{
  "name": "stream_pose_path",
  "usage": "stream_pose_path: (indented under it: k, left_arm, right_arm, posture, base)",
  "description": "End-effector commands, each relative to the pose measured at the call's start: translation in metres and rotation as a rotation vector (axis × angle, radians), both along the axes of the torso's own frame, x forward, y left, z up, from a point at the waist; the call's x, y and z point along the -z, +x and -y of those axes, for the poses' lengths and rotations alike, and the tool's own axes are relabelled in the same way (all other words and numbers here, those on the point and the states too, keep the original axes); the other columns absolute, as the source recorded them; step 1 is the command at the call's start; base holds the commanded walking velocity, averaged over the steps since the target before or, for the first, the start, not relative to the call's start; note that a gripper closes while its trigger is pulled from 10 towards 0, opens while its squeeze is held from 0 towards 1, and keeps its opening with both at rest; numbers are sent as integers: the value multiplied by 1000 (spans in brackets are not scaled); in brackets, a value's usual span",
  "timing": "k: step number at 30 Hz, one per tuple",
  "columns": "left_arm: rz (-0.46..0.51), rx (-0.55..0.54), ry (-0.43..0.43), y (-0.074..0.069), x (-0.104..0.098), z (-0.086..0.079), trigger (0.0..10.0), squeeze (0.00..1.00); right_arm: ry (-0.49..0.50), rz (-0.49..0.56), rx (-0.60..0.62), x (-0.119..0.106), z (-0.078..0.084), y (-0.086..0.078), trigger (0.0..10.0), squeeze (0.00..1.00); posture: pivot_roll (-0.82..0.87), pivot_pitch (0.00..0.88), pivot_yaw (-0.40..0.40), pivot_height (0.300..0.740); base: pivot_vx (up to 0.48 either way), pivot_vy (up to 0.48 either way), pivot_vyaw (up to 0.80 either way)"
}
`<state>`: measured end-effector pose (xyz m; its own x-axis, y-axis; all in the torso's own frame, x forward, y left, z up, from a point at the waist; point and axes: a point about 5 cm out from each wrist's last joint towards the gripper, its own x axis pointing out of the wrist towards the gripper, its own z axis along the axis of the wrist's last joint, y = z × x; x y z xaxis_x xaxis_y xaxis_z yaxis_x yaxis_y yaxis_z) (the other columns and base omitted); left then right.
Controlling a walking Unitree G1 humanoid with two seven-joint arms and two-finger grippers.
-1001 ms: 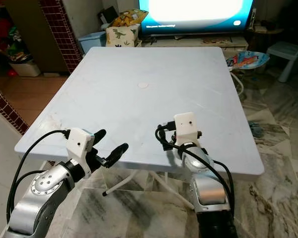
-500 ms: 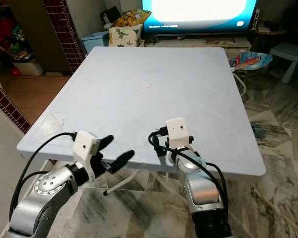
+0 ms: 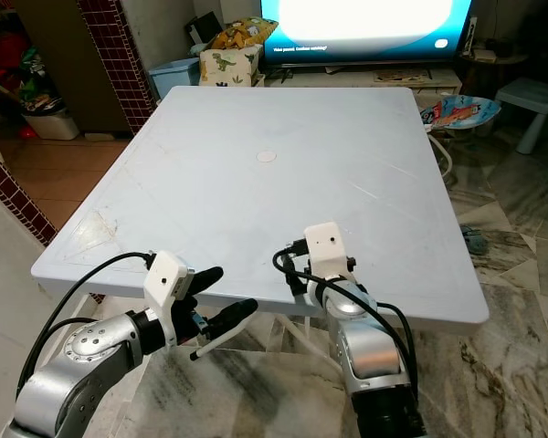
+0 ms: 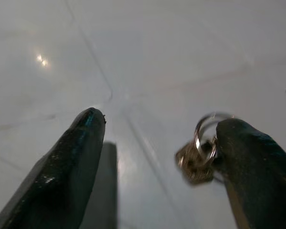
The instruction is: Hang keys on a hook
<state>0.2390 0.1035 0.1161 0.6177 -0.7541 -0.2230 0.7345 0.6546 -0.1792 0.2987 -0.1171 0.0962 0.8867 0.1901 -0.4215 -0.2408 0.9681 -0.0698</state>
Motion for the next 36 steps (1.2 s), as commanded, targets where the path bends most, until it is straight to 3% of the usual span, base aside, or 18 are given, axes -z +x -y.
stream_pose_path:
  k: [1, 27, 36]
  left_arm:
    - [6, 8, 11, -2, -3, -2, 10000, 0]
    - [4, -3, 20, -2, -4, -1, 10000, 0]
    - [10, -14, 25, -1, -4, -2, 10000, 0]
  right_arm:
    - [-3, -36, 4, 6, -2, -2, 0, 0]
    - [-27, -29, -6, 7, -3, -2, 0, 0]
    - [-89, 51, -27, -1, -5, 3, 0, 0]
  posture:
    - [-48, 32, 95, 740]
    - [-45, 44, 88, 740]
    - [-42, 38, 90, 740]
  base:
    - [0, 0, 0]
    - [0, 0, 0]
    - [0, 0, 0]
